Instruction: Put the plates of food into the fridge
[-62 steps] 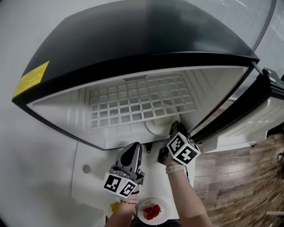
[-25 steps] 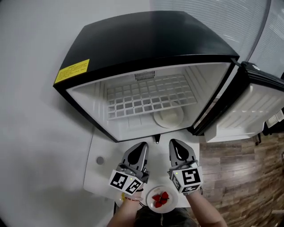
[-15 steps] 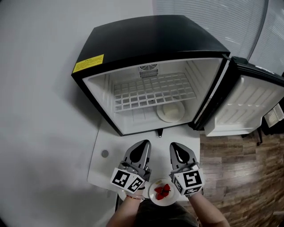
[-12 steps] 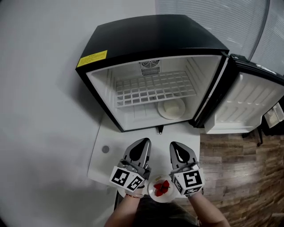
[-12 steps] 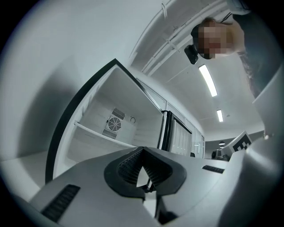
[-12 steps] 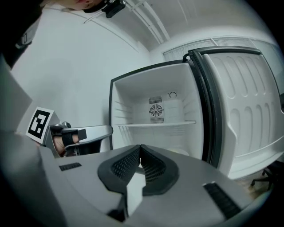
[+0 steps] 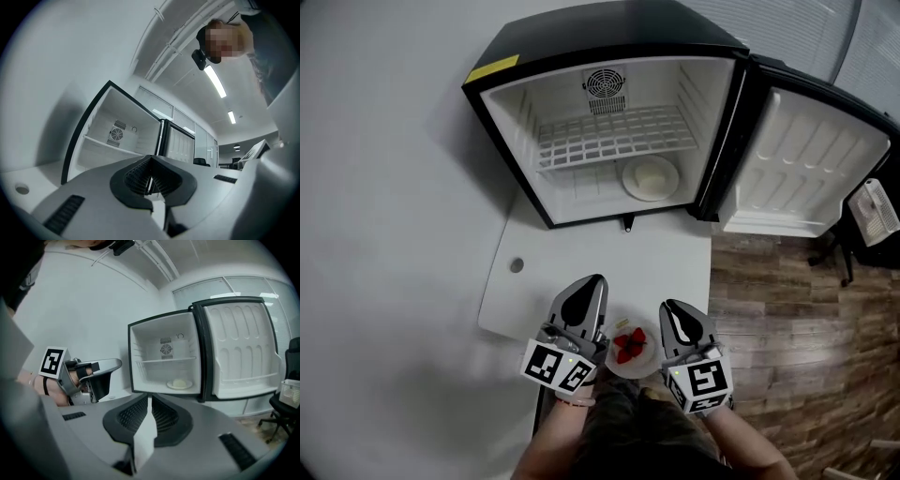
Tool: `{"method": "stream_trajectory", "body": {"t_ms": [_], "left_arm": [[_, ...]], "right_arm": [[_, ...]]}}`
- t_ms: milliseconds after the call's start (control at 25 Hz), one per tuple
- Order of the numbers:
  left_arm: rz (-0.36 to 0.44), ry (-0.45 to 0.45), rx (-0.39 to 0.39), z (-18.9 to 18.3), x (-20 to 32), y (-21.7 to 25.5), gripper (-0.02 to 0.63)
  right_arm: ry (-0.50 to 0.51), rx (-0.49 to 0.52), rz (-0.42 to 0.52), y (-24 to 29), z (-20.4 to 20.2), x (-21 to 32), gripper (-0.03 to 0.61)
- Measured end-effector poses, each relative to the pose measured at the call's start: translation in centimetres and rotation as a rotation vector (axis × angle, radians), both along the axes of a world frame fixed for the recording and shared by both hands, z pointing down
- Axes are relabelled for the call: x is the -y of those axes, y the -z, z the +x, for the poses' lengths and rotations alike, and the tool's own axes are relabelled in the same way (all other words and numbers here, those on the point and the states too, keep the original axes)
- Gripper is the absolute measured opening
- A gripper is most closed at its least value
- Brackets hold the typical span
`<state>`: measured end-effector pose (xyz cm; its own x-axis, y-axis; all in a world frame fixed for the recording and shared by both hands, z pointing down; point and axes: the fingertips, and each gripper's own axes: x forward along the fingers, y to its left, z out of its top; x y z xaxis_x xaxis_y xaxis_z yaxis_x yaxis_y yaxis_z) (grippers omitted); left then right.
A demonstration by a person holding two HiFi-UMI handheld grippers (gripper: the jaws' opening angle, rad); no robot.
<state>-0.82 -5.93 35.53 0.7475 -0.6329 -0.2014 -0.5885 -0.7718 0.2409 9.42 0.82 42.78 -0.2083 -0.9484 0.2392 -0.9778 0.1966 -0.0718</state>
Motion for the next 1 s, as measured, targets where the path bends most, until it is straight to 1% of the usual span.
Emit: {"method": "stream_trajectory", "body": {"t_ms": [120,240,320,400,520,640,720,880,1000], "left_arm": [[-0.009,0.006,0.008,-1.0,-3.0,-1.2,0.006],[-0.021,0.02,0.028,-2.2,-5.5,-2.7,0.006],[-0.033,0.032,0.041,-3.1,-7.0,-3.8,0.006],[-0.047,0.045,0.047,-4.0,-8.3,-4.8,0.006],[-0.069,0.061,0.057,-5.0,-10.0,-6.3,0.006],[-0.081,0.067,0.063,-5.7,-11.0,-7.2,0.006],[-0.083,0.068,0.064,-6.1,-11.5,-7.7,0.006],[-0.091,0.074,0.069,-6.7,-12.0,-8.4,0.006],[-0.102,0.075,0.067,-7.0,-12.2,-8.9,0.006]], "right_arm": [[-0.02,0.046,-0.091,-2.9,-0.5,-4.3,0.008],[-0.006,0.115,-0.174,-5.2,-2.0,-7.8,0.013],[0.01,0.158,-0.235,-7.0,-3.1,-9.9,0.072],[0.007,0.215,-0.301,-8.8,-3.8,-11.6,0.094],[-0.03,0.322,-0.392,-11.1,-4.6,-13.9,0.114],[-0.082,0.461,-0.475,-13.3,-5.2,-15.1,0.131],[-0.115,0.548,-0.514,-14.5,-5.5,-15.1,0.151],[-0.175,0.649,-0.546,-15.8,-6.2,-14.1,0.163],[-0.243,0.788,-0.586,-16.9,-6.8,-13.2,0.163]]}}
